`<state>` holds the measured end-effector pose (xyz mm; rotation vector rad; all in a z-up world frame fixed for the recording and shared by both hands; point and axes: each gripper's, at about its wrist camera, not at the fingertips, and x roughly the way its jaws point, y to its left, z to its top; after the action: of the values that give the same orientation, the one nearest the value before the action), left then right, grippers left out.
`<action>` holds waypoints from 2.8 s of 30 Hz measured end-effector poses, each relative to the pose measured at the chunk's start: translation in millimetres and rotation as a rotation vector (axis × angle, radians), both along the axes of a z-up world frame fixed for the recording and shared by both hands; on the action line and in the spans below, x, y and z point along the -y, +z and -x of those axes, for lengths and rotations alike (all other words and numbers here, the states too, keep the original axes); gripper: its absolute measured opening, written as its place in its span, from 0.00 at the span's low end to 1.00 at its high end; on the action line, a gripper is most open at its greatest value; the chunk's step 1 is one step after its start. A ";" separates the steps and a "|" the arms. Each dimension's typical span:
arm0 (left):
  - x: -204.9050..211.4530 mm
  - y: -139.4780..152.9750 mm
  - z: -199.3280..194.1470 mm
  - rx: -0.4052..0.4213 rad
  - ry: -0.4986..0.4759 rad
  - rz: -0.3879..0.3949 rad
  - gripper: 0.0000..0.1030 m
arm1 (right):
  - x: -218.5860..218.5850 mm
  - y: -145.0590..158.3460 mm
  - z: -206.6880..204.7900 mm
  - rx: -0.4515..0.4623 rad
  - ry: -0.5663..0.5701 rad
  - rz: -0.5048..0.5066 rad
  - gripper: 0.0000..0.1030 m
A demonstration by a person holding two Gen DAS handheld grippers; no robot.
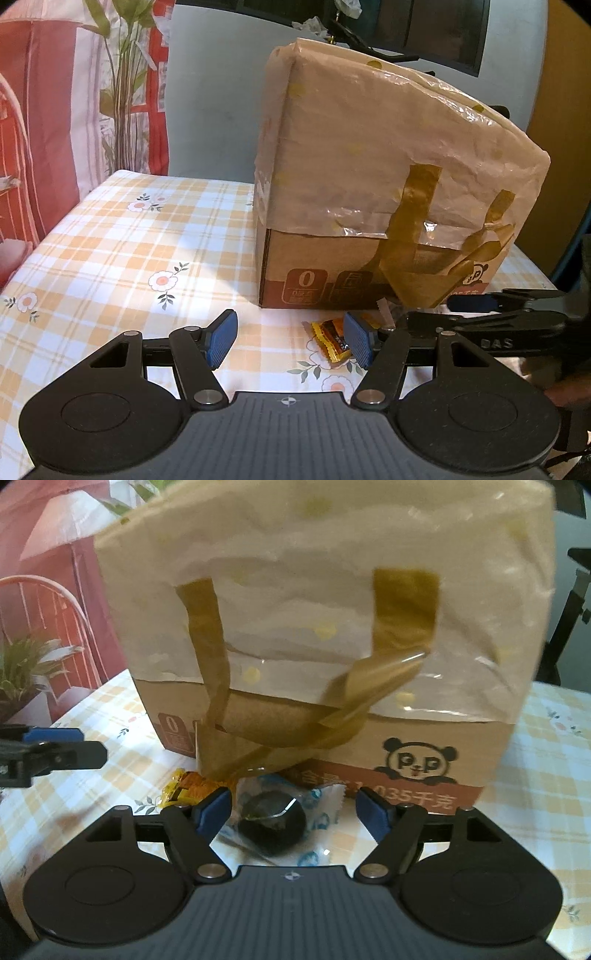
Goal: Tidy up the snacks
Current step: 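Close the right tool on the black round snack in clear wrapper, then close the left tool on the yellow packet while the right tool holds the black snack, then carry the yellow packet and black snack up over the box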
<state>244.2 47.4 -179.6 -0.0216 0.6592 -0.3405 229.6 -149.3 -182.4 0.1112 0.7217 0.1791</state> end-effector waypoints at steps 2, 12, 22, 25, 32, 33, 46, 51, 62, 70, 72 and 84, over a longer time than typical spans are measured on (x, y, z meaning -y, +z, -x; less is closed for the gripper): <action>1.2 -2.1 0.6 -0.006 0.001 -0.003 0.64 | -0.9 -4.9 -6.9 -0.024 -0.004 -0.017 0.79; 15.9 -13.0 -3.5 -0.048 -0.043 -0.010 0.63 | 10.0 -19.0 5.0 -0.018 0.024 -0.032 0.54; 55.3 -26.9 -36.0 -0.060 -0.203 -0.048 0.63 | 48.8 -20.5 44.8 0.033 -0.113 -0.110 0.53; 61.1 -32.1 -44.2 -0.060 -0.209 -0.068 0.63 | 49.3 -22.1 45.4 0.045 -0.133 -0.119 0.53; 68.7 -38.2 -63.6 -0.124 -0.239 -0.022 0.63 | 52.1 -23.7 45.9 0.047 -0.119 -0.144 0.54; 69.7 -39.0 -62.5 -0.126 -0.241 -0.024 0.63 | 51.1 -23.6 45.8 0.047 -0.117 -0.142 0.54; 87.1 -47.9 -37.2 -0.127 -0.226 -0.046 0.63 | 47.6 -23.5 46.1 0.049 -0.079 -0.140 0.54; 96.8 -50.1 -27.0 -0.076 -0.164 -0.096 0.52 | 48.9 -24.3 46.4 0.050 -0.078 -0.141 0.54; 80.5 -40.0 19.5 -0.080 0.019 0.001 0.33 | 50.8 -26.3 48.3 0.059 -0.075 -0.167 0.53; 65.3 -21.9 38.7 -0.025 0.017 0.046 0.33 | 49.6 -25.6 49.6 0.064 -0.070 -0.161 0.53; 62.8 -19.2 39.7 -0.018 0.011 0.047 0.33 | 49.8 -25.4 50.5 0.068 -0.072 -0.162 0.53; 52.4 12.2 57.7 0.078 0.026 0.056 0.33 | 47.0 -13.0 82.0 0.117 -0.118 -0.142 0.52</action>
<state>186.5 -5.1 -167.4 -0.0701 0.5712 -0.3329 147.6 -196.3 -195.4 0.2761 0.5835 0.1227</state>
